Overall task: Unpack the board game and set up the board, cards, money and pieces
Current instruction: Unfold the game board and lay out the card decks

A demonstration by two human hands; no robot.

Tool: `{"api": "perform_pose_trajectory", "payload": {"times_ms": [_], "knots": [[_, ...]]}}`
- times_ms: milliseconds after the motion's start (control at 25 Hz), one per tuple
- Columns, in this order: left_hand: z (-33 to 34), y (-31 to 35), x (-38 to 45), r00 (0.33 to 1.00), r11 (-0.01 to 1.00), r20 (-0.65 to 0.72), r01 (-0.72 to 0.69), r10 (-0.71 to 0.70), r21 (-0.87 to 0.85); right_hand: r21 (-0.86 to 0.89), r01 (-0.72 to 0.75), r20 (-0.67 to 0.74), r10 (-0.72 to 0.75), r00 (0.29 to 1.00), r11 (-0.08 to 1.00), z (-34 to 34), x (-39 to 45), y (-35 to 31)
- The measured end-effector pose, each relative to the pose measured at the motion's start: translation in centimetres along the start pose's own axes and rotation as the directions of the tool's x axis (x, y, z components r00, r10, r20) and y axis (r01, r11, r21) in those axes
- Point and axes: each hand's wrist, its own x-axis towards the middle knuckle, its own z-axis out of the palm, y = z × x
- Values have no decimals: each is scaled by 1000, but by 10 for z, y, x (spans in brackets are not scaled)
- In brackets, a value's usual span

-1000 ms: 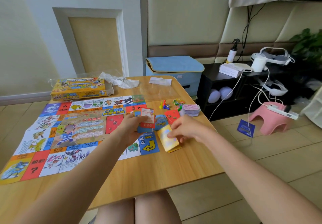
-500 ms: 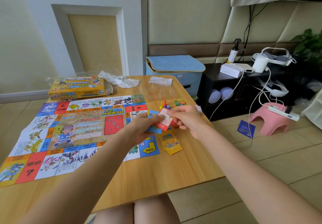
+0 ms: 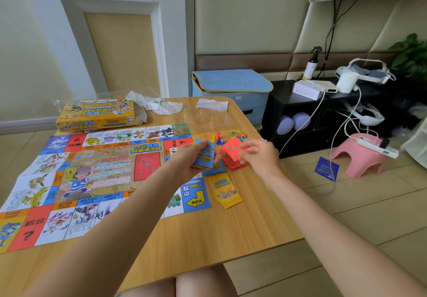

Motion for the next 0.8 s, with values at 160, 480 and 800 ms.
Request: {"api": "perform_pose_trajectory", "payload": {"times_ms": [160, 480, 800], "knots": [[0, -3, 4, 1000, 1000, -24, 5, -5, 0, -163, 23, 4, -23, 1000, 986, 11, 3, 16], [-5, -5, 1, 990, 980, 95, 121, -107, -159, -413, 86, 81, -58, 995, 907, 6, 5, -2], [-11, 1, -13, 994, 997, 89, -71, 67, 35, 62, -150, 285, 127, 950, 987, 22, -8, -38]]}}
